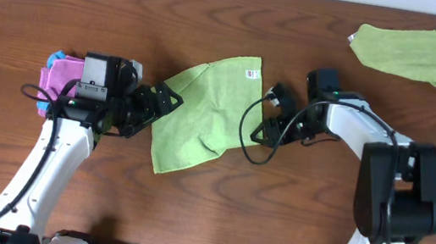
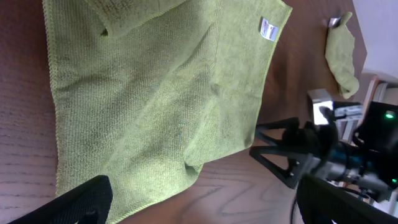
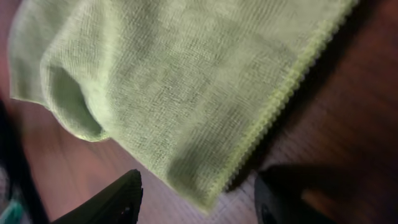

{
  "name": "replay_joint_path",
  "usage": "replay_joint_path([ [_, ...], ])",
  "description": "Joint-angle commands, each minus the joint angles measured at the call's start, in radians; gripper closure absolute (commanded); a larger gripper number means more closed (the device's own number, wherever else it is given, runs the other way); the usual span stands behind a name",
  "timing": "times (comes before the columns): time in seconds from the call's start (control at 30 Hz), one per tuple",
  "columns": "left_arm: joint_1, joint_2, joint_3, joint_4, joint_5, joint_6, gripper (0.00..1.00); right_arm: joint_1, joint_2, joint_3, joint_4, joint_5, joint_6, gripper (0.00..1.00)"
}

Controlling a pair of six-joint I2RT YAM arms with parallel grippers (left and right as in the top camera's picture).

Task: Fold the cloth

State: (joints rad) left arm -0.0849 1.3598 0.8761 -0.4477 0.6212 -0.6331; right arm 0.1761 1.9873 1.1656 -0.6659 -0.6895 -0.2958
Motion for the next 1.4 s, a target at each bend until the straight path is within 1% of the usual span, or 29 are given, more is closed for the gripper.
replay_joint_path([
  [0.0, 0.006, 0.006, 0.018, 0.001, 0.005, -0.011, 0.04, 0.017, 0.031, -0.005, 0.006, 0.011, 0.012, 0.42],
  [0.07, 0.006, 0.006, 0.018, 0.004, 0.005, -0.011, 0.04, 0.02, 0.034, -0.005, 0.019, 0.008, 0.024, 0.43],
  [0.13, 0.006, 0.006, 0.018, 0.008, 0.005, -0.011, 0.04, 0.023, 0.034, -0.005, 0.03, 0.0, 0.04, 0.5],
  [0.37, 0.006, 0.006, 0.018, 0.047, -0.002, -0.027, 0.03, 0.046, 0.034, -0.005, 0.024, -0.022, 0.106, 0.67],
  [0.57, 0.006, 0.006, 0.018, 0.06, -0.041, -0.029, 0.02, 0.048, 0.032, -0.004, -0.021, -0.026, 0.181, 0.93],
  [0.63, 0.006, 0.008, 0.018, 0.06, -0.06, -0.028, 0.02, 0.048, 0.026, -0.002, -0.051, -0.026, 0.195, 0.98],
  [0.83, 0.006, 0.031, 0.018, 0.06, -0.109, -0.028, 0.04, 0.048, -0.064, 0.0, -0.083, -0.026, 0.263, 0.99],
  [1.03, 0.006, 0.11, 0.018, 0.064, -0.099, -0.029, 0.04, 0.048, -0.217, 0.0, -0.083, -0.014, 0.363, 0.99],
  [1.13, 0.006, 0.155, 0.018, 0.095, -0.079, -0.029, 0.04, 0.048, -0.291, 0.0, -0.086, -0.013, 0.44, 0.99],
  [1.23, 0.005, 0.173, 0.018, 0.137, -0.07, -0.029, 0.04, 0.048, -0.33, 0.0, -0.106, 0.004, 0.507, 0.99],
  [1.37, 0.005, 0.174, 0.018, 0.162, -0.069, -0.039, 0.05, 0.048, -0.339, 0.0, -0.143, 0.028, 0.572, 0.99],
])
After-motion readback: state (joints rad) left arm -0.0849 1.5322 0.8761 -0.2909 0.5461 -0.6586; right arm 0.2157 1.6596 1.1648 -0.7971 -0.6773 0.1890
